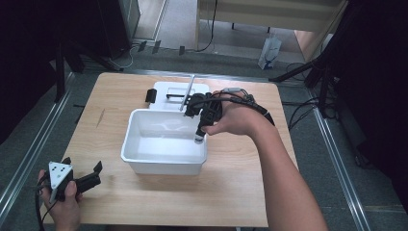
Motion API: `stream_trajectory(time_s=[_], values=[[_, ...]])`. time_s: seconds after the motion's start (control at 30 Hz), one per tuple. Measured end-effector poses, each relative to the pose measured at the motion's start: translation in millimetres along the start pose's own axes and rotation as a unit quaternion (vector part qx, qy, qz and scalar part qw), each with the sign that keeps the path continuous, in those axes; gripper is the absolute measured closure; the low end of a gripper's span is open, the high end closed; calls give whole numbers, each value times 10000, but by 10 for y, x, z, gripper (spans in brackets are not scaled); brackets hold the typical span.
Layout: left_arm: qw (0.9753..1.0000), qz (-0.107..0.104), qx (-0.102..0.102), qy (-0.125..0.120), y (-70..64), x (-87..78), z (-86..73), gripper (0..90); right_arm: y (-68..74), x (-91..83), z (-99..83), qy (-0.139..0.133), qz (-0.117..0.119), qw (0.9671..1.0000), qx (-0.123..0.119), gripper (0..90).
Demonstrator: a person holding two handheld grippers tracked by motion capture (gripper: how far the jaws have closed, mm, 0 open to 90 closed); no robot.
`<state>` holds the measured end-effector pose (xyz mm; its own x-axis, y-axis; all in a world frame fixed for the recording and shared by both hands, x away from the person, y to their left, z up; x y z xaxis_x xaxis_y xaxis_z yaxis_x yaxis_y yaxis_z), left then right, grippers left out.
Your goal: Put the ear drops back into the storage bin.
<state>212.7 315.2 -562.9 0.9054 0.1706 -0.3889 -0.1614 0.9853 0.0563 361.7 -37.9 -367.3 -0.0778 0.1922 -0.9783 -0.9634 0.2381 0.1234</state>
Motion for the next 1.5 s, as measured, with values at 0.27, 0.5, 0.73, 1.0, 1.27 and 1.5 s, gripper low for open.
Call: stream_trajectory(time_s=[0.27, 0.5, 0.73, 1.0, 1.27, 1.5], values=[[10000, 4, 10, -1, 0, -2, -1, 5, -67, 203, -35, 3, -189, 9992, -364, 721], [10000, 10, 15, -8, -2, 0, 0, 5, -88, 361, -43, 48, -177, 9987, -478, 720], [10000, 1, 3, -11, -3, 0, -1, 5, -109, 571, -42, 89, -280, 9969, -735, 720], [10000, -5, 18, -5, -2, -3, -2, 5, -131, 744, -27, 181, -314, 9950, -927, 719], [10000, 30, 37, -10, -6, -2, -2, 32, -173, 873, -33, 336, -286, 9955, -837, 719], [10000, 29, 35, -18, -6, -3, -2, 32, -185, 943, -16, 488, -194, 9962, -694, 717]])
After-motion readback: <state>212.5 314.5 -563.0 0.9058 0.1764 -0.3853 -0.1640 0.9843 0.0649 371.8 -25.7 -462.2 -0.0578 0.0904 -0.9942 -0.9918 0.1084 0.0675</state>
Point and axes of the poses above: each handheld gripper's, and its own axes: x roughly forward along the jaws, z roughly out of its top, y roughly to its left, the point moved 3 cm from there along x, roughly forward along the jaws, and after that the axes turned 11 degrees about z, right-handed, at the moved point
